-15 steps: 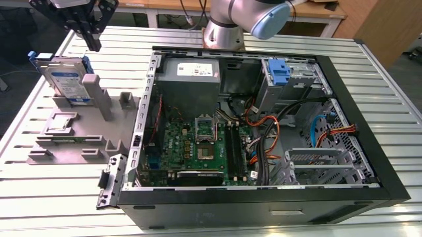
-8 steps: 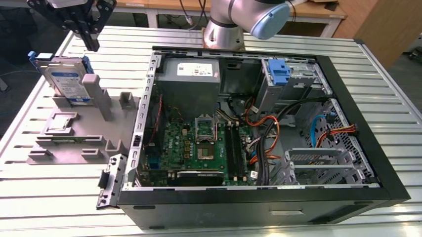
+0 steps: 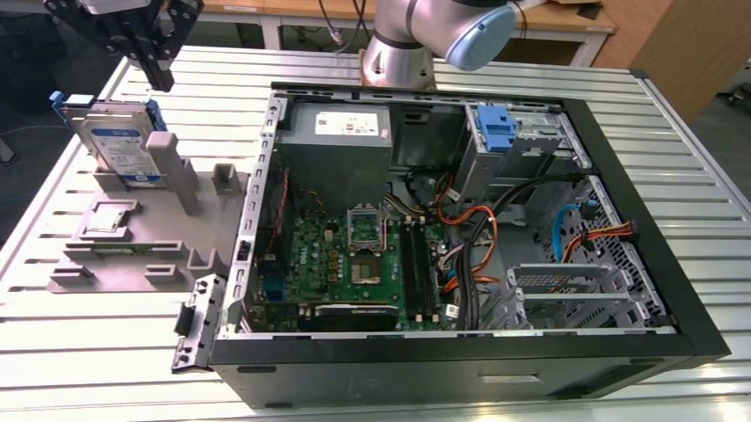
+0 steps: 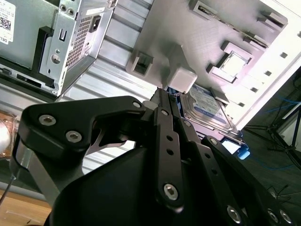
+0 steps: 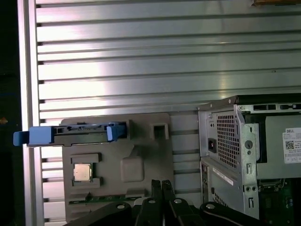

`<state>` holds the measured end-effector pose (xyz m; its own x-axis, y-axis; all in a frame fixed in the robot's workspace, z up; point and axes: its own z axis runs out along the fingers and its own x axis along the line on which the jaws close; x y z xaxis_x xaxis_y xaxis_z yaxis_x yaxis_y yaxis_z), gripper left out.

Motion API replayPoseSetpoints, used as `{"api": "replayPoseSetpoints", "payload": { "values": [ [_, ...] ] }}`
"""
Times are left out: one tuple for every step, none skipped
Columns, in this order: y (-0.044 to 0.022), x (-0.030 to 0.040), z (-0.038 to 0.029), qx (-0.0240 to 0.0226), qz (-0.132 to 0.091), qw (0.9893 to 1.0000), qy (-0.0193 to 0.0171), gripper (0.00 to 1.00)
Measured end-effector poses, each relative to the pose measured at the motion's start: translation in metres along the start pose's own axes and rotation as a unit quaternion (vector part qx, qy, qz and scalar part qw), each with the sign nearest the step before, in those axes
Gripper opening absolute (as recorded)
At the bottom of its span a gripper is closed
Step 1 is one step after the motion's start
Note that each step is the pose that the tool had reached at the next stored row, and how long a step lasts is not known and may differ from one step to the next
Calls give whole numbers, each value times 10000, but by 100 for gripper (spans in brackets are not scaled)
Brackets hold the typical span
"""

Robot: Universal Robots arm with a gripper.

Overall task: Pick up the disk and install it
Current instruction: 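Reach for the disk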

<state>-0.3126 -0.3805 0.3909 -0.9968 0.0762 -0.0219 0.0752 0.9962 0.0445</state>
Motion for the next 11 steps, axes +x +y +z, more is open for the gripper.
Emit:
{"api": "replayPoseSetpoints", "payload": {
  "values": [
    [0,4,0,0,0,10000,0,15],
    [-1,6,0,0,0,10000,0,15],
    [-1,9,0,0,0,10000,0,15],
    [-1,12,0,0,0,10000,0,15],
    [-1,14,0,0,0,10000,0,15],
    [-1,16,0,0,0,10000,0,15],
    [-1,18,0,0,0,10000,0,15],
    [-2,20,0,0,0,10000,0,15],
    [-2,22,0,0,0,10000,0,15],
    [-2,23,0,0,0,10000,0,15],
    [-2,26,-1,0,0,10000,0,15]
  ]
}}
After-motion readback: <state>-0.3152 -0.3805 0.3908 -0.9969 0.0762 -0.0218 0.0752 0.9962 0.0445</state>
